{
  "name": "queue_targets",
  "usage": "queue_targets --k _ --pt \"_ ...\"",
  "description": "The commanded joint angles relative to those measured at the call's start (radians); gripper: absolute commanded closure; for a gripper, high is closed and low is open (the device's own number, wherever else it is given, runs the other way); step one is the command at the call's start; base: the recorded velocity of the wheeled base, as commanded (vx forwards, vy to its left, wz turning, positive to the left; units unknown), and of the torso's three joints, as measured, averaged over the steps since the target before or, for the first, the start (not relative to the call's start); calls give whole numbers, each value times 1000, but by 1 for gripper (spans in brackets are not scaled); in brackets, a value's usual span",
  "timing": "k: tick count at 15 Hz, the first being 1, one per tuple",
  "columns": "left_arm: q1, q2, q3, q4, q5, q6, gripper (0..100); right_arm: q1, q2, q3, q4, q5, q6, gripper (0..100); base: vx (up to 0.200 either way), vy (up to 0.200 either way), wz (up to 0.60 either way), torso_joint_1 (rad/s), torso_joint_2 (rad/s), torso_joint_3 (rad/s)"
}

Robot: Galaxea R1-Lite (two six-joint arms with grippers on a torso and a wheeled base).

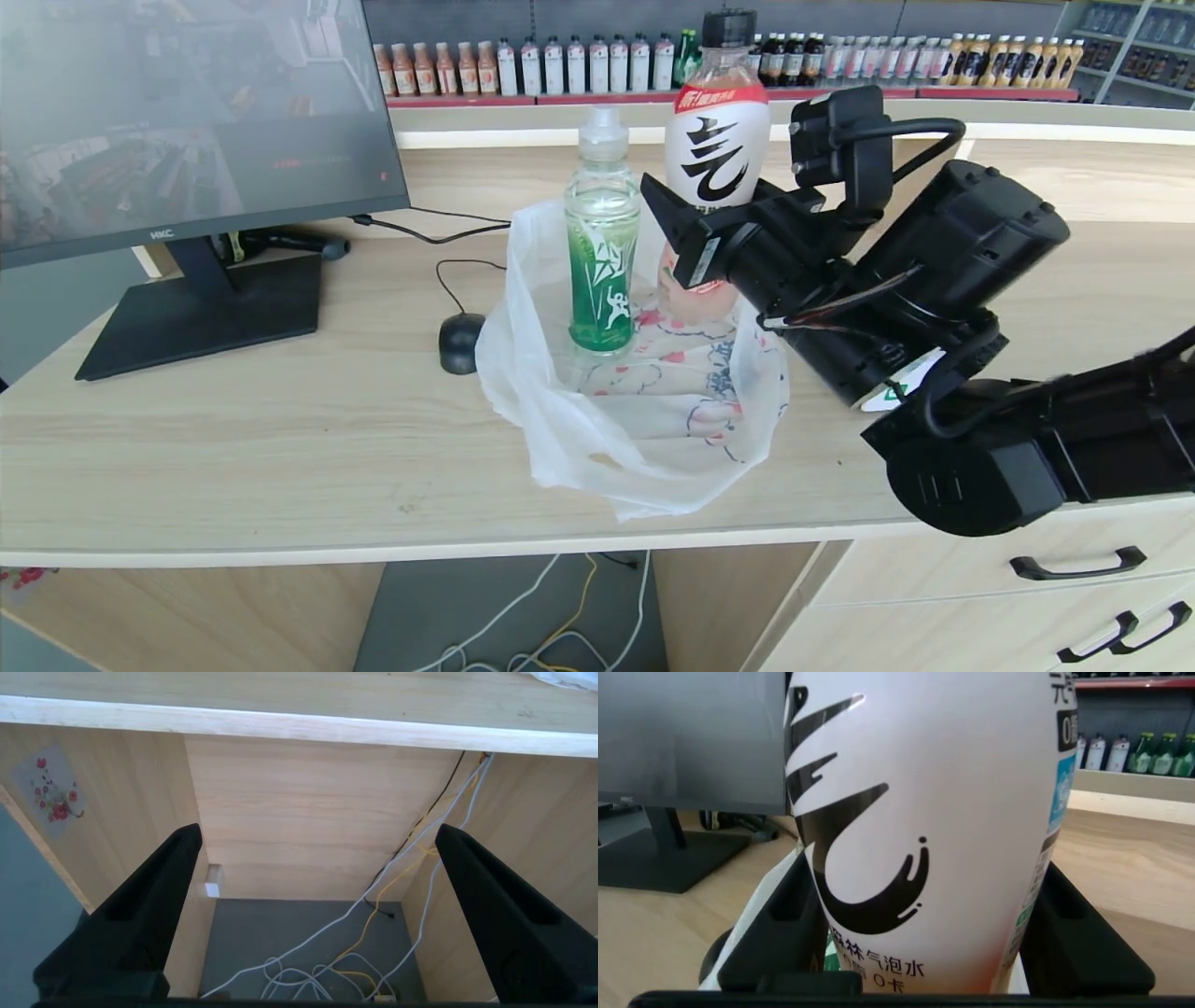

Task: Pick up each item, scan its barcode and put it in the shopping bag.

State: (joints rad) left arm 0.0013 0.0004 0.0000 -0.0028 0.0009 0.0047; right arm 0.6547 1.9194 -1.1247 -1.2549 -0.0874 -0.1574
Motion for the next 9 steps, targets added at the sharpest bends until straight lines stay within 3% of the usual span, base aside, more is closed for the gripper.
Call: queue_targets --k 1,9 --pt "0 0 0 0 1 0 0 -7 53 -9 -1 2 1 100 0 0 0 0 0 0" --pt "0 0 0 0 1 0 0 -41 133 -75 -3 26 16 100 0 0 0 0 0 0"
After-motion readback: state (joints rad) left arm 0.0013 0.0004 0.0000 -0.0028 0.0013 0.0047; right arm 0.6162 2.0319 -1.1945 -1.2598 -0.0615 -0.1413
